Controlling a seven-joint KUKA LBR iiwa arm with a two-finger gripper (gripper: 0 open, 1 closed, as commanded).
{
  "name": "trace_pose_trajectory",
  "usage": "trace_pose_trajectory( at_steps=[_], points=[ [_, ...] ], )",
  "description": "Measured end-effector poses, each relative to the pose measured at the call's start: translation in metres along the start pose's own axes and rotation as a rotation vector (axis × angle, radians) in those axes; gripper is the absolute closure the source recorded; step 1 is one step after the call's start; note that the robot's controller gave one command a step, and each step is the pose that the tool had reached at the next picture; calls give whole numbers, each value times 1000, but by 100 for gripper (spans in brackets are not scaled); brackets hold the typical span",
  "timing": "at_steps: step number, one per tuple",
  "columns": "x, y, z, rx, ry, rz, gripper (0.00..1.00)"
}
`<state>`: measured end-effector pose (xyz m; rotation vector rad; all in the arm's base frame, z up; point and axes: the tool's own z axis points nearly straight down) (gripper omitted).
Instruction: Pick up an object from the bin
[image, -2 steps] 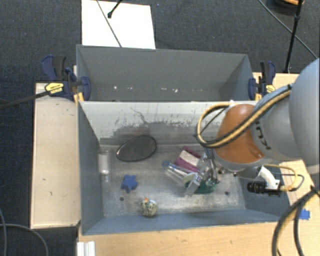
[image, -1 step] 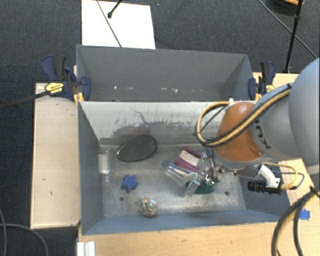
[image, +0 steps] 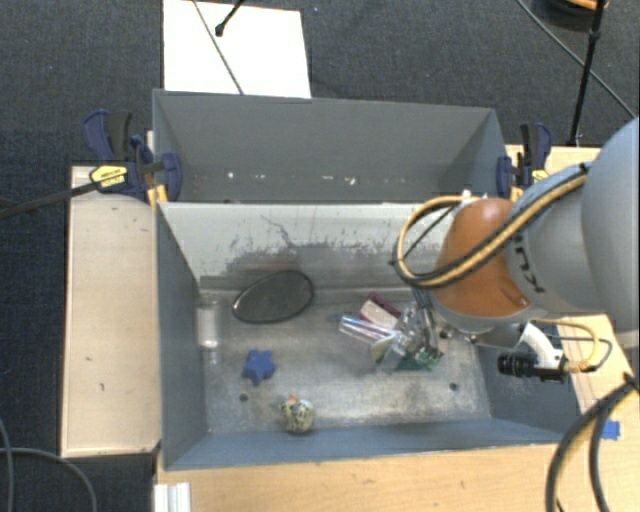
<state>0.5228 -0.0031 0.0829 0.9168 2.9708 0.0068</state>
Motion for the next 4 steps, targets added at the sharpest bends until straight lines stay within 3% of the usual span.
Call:
trace_pose_trajectory(
  at_steps=[1, 2, 4],
  points=[
    [-4, 2, -53, 10, 23, -9, 100],
    [-5, 2, -63, 12, 26, -16, 100],
    [-9, 4, -115, 10, 25, -36, 100]
  ],
)
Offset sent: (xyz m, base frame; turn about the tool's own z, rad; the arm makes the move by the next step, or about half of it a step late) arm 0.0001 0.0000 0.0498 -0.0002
